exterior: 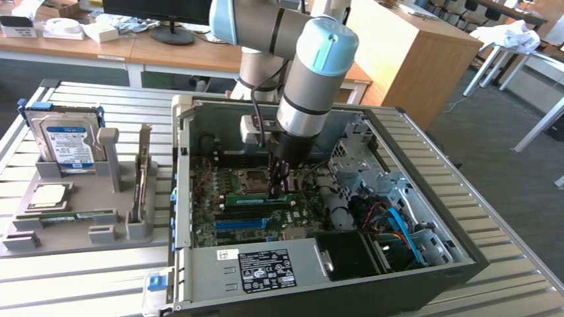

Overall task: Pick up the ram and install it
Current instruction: 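Insert the ram into the slot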

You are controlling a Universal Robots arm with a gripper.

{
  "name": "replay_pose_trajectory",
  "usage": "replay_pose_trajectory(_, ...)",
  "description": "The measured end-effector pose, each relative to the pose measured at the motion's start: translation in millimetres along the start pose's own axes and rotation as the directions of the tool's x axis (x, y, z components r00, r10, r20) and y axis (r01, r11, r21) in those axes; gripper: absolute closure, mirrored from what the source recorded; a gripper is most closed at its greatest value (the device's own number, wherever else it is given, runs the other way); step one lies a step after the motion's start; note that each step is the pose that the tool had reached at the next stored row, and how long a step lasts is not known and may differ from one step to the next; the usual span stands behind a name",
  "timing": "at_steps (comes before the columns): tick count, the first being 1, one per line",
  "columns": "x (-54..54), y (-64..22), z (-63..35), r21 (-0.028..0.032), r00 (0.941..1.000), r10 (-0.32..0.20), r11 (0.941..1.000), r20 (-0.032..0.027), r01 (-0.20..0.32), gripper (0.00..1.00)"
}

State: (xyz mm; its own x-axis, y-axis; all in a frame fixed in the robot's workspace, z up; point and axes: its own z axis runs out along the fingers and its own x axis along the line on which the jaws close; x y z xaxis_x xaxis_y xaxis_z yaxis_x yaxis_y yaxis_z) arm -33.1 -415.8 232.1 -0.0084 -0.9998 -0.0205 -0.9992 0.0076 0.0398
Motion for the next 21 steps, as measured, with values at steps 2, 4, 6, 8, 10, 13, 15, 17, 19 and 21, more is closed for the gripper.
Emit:
replay_pose_trajectory(2,0.0,0.0,0.6,0.0,1.0,0.0,1.0,0.0001,0.0,0.88)
replay_pose_trajectory(4,0.0,0.0,0.6,0.0,1.0,0.0,1.0,-0.0001,0.0,0.88)
replay_pose_trajectory(6,0.0,-1.4,0.6,-0.0001,1.0,-0.002,1.0,-0.0001,0.002,0.88)
replay_pose_trajectory(8,0.0,-1.4,0.6,-0.0001,1.0,-0.004,1.0,-0.0002,0.004,0.88)
replay_pose_trajectory(10,0.0,-1.4,0.6,0.0,1.0,-0.006,1.0,-0.0001,0.006,0.88)
replay_pose_trajectory(13,0.0,-1.4,0.6,-0.0001,1.0,-0.008,1.0,-0.0002,0.008,0.88)
replay_pose_trajectory(15,0.0,-1.4,0.6,-0.0002,1.0,-0.009,1.0,-0.0003,0.009,0.88)
replay_pose_trajectory(17,0.0,-1.4,0.8,-0.0002,1.0,-0.009,1.0,-0.0003,0.009,0.88)
replay_pose_trajectory(19,0.0,-1.5,1.2,-0.0002,1.0,-0.008,1.0,-0.0002,0.008,0.88)
replay_pose_trajectory(21,0.0,-1.4,1.5,-0.0002,1.0,-0.008,1.0,-0.0003,0.008,0.88)
